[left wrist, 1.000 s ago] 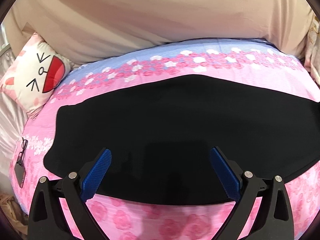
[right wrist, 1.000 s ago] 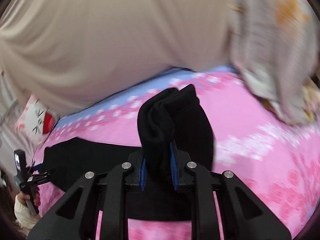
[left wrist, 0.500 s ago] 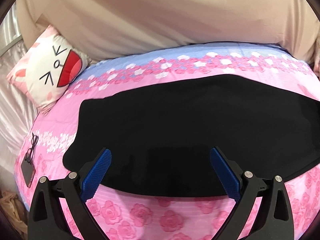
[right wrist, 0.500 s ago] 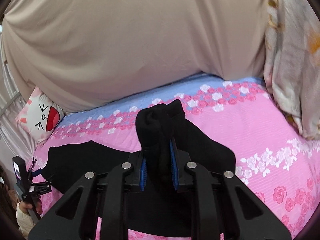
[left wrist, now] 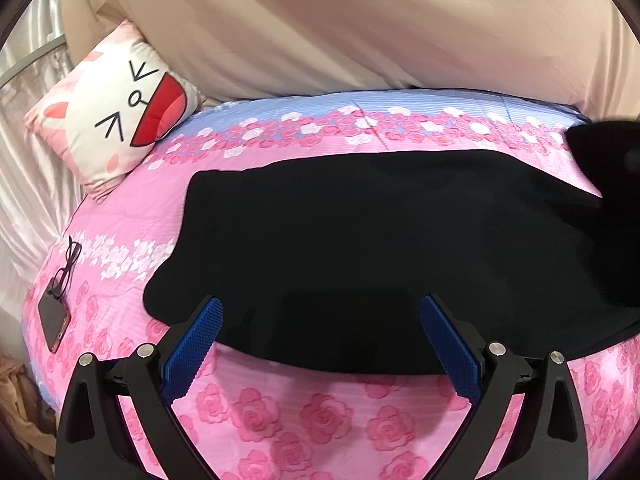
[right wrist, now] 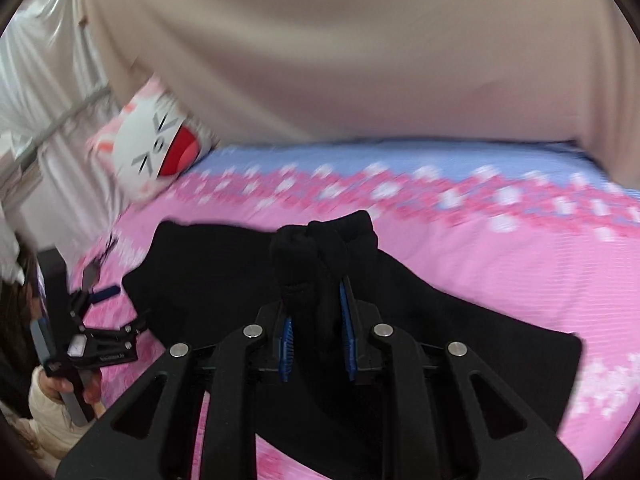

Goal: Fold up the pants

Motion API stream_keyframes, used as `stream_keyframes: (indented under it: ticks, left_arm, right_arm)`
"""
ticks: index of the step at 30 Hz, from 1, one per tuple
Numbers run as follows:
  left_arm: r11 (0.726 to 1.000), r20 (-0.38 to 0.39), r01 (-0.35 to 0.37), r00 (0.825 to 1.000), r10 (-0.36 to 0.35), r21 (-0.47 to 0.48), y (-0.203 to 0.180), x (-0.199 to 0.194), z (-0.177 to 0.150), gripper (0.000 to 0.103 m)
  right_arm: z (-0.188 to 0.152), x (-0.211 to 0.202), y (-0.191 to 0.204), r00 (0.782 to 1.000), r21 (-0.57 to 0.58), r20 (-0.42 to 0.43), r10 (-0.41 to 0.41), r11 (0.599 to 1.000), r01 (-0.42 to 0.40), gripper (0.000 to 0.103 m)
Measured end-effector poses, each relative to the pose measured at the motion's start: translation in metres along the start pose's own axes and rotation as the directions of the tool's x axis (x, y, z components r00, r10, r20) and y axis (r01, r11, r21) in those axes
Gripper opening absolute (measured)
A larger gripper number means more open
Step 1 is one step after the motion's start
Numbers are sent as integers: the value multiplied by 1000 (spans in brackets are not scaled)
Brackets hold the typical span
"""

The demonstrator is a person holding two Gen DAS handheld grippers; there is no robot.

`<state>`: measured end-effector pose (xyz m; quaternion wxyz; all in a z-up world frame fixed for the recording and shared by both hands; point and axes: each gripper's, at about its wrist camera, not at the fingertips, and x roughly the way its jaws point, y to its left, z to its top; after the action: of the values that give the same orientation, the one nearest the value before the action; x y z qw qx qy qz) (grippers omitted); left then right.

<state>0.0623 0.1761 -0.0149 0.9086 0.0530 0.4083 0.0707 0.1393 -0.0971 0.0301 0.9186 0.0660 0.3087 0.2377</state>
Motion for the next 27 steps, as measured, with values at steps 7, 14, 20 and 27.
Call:
stream_keyframes:
  ticks: [7, 14, 20, 27]
  left_arm:
    - [1000, -19, -6, 1000, 5, -31, 18, 7, -4, 98]
    - [1000, -9, 13, 1000, -13, -16, 12, 5, -3, 98]
    - [999, -4, 40, 999, -40, -19, 3, 4, 3, 98]
    - [997, 20, 69, 997, -69, 30, -19, -10, 4, 98]
  right_arm:
    - [-39, 76, 32, 987, -85, -160, 5, 996, -19, 20]
    - [-60, 42, 49, 990, -165, -140, -4, 986, -19, 67]
    - [-52, 3, 43, 998, -135, -54, -38, 990, 31, 71]
    - [-16, 56, 21, 993, -75, -113, -32, 997, 24, 46]
